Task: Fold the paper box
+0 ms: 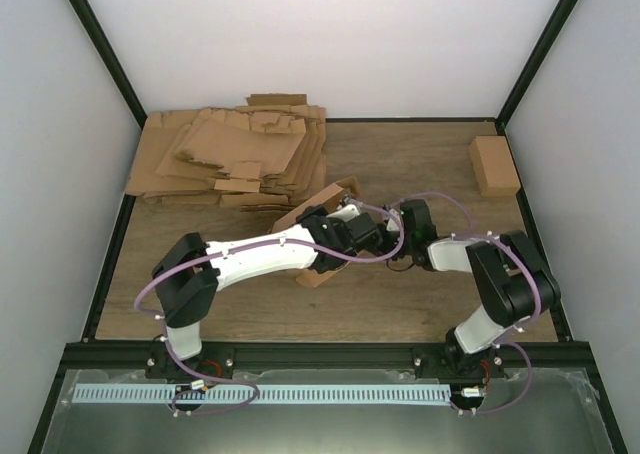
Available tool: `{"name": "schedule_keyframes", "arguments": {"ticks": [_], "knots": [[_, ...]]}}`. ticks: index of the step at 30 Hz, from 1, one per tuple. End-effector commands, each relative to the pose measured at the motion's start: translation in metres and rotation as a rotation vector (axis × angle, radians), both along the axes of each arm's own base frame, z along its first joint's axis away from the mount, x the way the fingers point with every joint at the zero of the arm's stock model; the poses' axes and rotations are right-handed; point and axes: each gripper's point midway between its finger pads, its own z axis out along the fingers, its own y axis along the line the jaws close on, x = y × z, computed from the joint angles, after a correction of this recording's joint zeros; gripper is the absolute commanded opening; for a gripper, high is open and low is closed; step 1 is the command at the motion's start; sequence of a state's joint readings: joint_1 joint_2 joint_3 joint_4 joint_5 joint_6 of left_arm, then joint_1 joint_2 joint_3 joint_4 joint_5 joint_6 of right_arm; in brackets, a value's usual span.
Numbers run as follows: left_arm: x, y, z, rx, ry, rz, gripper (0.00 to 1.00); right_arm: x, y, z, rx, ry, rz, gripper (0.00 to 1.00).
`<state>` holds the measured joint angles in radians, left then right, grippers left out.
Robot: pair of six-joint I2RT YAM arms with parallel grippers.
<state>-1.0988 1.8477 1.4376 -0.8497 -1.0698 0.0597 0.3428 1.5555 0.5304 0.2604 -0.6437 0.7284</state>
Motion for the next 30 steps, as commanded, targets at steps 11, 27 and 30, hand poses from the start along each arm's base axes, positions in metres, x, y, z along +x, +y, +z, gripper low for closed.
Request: {"name": "schedule_keyframes", "arguments": {"ticks": [11,27,30], "knots": [[-0.007,0.012,0.007,-0.135,0.009,0.002,0.04,0.059,-0.01,0.013,0.101,-0.05,-0.102,0.19],[-0.006,0.01,0.009,-0.146,0.013,0.002,0.04,0.041,-0.028,0.049,-0.008,-0.194,-0.102,0.28],[-0.007,0.01,0.01,-0.153,0.012,0.001,0.04,0.042,-0.026,0.064,-0.008,-0.248,-0.08,0.29]]}}
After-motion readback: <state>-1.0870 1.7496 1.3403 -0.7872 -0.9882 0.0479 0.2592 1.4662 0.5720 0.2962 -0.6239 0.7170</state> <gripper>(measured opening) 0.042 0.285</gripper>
